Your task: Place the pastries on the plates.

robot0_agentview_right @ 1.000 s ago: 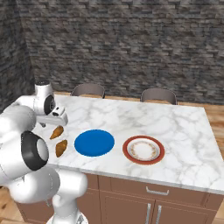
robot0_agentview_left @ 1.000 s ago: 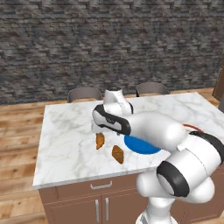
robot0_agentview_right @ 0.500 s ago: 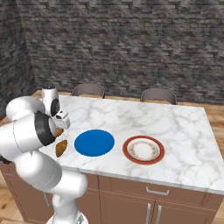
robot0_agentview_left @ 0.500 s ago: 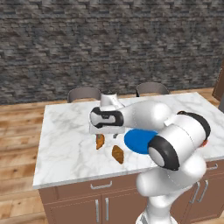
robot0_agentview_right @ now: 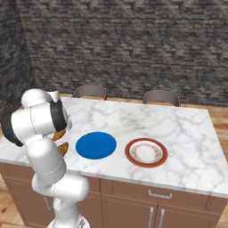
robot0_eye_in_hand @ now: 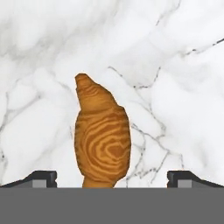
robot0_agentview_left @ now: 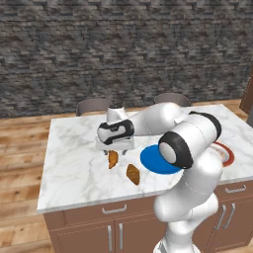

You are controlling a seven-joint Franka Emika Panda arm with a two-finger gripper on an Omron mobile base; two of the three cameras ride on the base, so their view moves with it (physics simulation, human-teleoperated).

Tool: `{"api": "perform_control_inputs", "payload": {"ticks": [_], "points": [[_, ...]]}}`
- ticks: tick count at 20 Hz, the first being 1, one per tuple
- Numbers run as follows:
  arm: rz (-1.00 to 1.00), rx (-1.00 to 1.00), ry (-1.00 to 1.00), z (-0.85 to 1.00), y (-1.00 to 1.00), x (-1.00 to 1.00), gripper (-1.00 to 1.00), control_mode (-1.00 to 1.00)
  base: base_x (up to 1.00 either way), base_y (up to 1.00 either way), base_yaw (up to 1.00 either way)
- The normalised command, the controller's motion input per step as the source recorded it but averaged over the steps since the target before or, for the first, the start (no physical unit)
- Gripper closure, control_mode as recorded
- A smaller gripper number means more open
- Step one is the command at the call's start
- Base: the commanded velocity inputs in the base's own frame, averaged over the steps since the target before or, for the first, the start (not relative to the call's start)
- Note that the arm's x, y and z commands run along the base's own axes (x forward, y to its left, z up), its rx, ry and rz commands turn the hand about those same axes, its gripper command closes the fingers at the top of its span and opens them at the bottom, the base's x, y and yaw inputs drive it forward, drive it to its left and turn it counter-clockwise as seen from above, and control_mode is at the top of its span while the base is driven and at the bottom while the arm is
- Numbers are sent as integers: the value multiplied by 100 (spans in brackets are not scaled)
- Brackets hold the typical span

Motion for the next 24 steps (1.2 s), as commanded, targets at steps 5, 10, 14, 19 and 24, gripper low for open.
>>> {"api": "perform_control_inputs", "payload": {"ticks": [5, 10, 14, 19, 24], "points": [[-5, 0, 0, -40, 9, 35, -100, -100, 0, 0, 0], [-5, 0, 3, -47, 2, 22, -100, -100, 0, 0, 0], [-6, 0, 6, -51, 1, 7, -100, -100, 0, 0, 0], [-9, 0, 4, -52, 8, 0, 100, -100, 0, 0, 0], [-10, 0, 0, -46, 7, 0, 100, -100, 0, 0, 0]]}}
